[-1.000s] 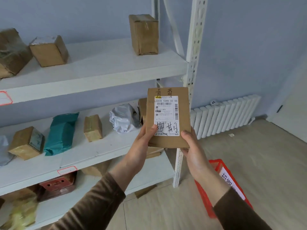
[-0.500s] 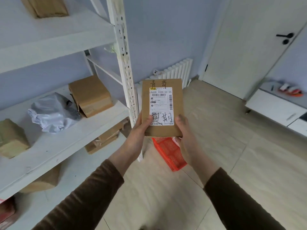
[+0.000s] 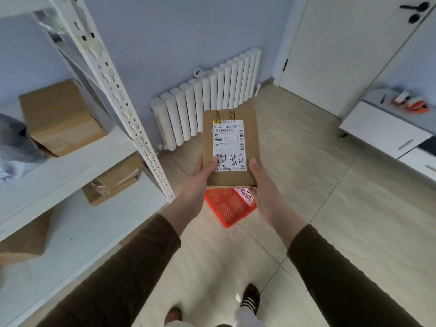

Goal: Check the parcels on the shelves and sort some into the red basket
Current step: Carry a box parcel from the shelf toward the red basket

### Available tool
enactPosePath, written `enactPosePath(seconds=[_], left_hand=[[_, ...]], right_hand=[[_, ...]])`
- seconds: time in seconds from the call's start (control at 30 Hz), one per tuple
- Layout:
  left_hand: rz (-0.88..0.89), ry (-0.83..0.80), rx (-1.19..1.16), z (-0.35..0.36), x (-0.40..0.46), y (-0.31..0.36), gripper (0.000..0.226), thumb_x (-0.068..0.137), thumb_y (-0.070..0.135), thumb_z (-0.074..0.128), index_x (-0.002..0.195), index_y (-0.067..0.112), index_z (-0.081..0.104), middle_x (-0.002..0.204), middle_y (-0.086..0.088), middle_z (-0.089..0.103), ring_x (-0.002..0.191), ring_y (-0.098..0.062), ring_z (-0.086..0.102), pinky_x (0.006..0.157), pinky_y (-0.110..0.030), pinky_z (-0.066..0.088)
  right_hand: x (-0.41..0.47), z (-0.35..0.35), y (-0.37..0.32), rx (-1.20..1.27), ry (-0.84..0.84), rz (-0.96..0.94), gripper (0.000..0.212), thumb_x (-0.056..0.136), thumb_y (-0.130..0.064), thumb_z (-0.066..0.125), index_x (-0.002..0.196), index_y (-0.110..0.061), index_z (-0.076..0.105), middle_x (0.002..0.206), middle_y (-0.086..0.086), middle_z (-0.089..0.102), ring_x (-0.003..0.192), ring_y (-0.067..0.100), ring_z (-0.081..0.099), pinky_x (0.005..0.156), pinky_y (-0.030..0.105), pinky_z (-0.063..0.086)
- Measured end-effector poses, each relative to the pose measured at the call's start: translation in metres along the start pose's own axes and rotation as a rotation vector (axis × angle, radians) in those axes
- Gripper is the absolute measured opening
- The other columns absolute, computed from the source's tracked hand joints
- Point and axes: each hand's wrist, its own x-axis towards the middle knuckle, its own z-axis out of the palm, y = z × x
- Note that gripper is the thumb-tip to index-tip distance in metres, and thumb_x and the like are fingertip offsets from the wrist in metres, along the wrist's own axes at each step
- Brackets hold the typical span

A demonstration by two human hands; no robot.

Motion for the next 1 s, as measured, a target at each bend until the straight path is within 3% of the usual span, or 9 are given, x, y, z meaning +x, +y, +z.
enactPosePath(seconds=[0.07,0.2,0.4,0.5,0.57,0.67,0.73,0.87,1.0], left_hand=[[-0.016,0.014,0.001,0.021,0.017,-0.013,0.046,0.109,0.031,0.051,0.154,0.027,0.045,0.137,0.007,0.071,0.121,-0.008,0.07,0.093,-0.02,0.056],[-0.052,0.073,-0.026,0.046,0.046,-0.037,0.046,0.108,0.031,0.052,0.154,0.026,0.047,0.139,0.004,0.069,0.13,-0.017,0.064,0.115,-0.037,0.046],[-0.09,0.145,-0.084,0.054,0.096,-0.053,0.044,0.109,0.029,0.051,0.152,0.025,0.046,0.141,0.0,0.068,0.131,-0.02,0.063,0.111,-0.035,0.049],[-0.134,0.173,-0.122,0.052,0.13,-0.056,0.049,0.107,0.032,0.054,0.154,0.026,0.04,0.14,-0.001,0.068,0.126,-0.02,0.066,0.101,-0.031,0.056],[-0.172,0.224,-0.184,0.051,0.155,-0.064,0.056,0.104,0.032,0.061,0.153,0.027,0.035,0.138,-0.003,0.067,0.125,-0.024,0.066,0.108,-0.041,0.054],[-0.241,0.299,-0.243,0.049,0.185,-0.083,0.055,0.1,0.029,0.067,0.147,0.024,0.039,0.128,-0.004,0.071,0.118,-0.026,0.068,0.11,-0.049,0.052],[-0.262,0.317,-0.266,0.047,0.201,-0.099,0.055,0.097,0.03,0.072,0.142,0.025,0.041,0.129,-0.005,0.07,0.12,-0.028,0.067,0.111,-0.052,0.05],[-0.325,0.336,-0.265,0.045,0.234,-0.133,0.083,0.075,0.041,0.084,0.147,0.035,0.043,0.137,-0.007,0.067,0.125,-0.036,0.065,0.111,-0.056,0.05],[-0.424,0.409,-0.311,0.045,0.271,-0.192,0.1,0.057,0.056,0.097,0.145,0.05,0.049,0.146,-0.005,0.06,0.125,-0.035,0.065,0.108,-0.057,0.052]], right_hand=[[0.016,-0.026,0.002,-0.018,-0.008,0.033,0.049,0.107,-0.049,0.041,0.153,-0.034,0.043,0.133,-0.012,0.07,0.11,-0.004,0.069,0.096,0.022,0.052],[0.05,-0.062,0.008,-0.047,-0.029,0.115,0.046,0.106,-0.05,0.042,0.149,-0.035,0.047,0.126,-0.013,0.071,0.092,-0.009,0.072,0.073,0.011,0.052],[0.115,-0.08,0.014,-0.081,-0.059,0.208,0.048,0.105,-0.05,0.046,0.147,-0.029,0.052,0.126,-0.005,0.073,0.104,0.004,0.071,0.096,0.03,0.055],[0.153,-0.084,0.016,-0.072,-0.045,0.232,0.047,0.104,-0.047,0.049,0.145,-0.024,0.054,0.12,-0.001,0.075,0.103,0.013,0.074,0.082,0.025,0.061],[0.176,-0.088,0.02,-0.072,-0.051,0.26,0.047,0.103,-0.048,0.051,0.143,-0.024,0.056,0.118,0.0,0.077,0.106,0.02,0.075,0.077,0.024,0.061],[0.206,-0.093,0.034,-0.059,-0.047,0.308,0.044,0.103,-0.047,0.053,0.139,-0.023,0.057,0.114,-0.001,0.076,0.095,0.012,0.075,0.066,0.02,0.059],[0.227,-0.098,0.048,-0.057,-0.032,0.346,0.044,0.102,-0.045,0.055,0.139,-0.02,0.056,0.119,0.004,0.074,0.106,0.02,0.072,0.071,0.026,0.06],[0.276,-0.112,0.081,-0.015,-0.018,0.444,0.044,0.099,-0.04,0.064,0.137,-0.019,0.058,0.124,0.008,0.073,0.12,0.031,0.067,0.105,0.054,0.051],[0.318,-0.128,0.118,-0.049,-0.014,0.52,0.054,0.09,-0.035,0.077,0.134,-0.015,0.054,0.123,0.011,0.072,0.117,0.031,0.068,0.108,0.059,0.048]])
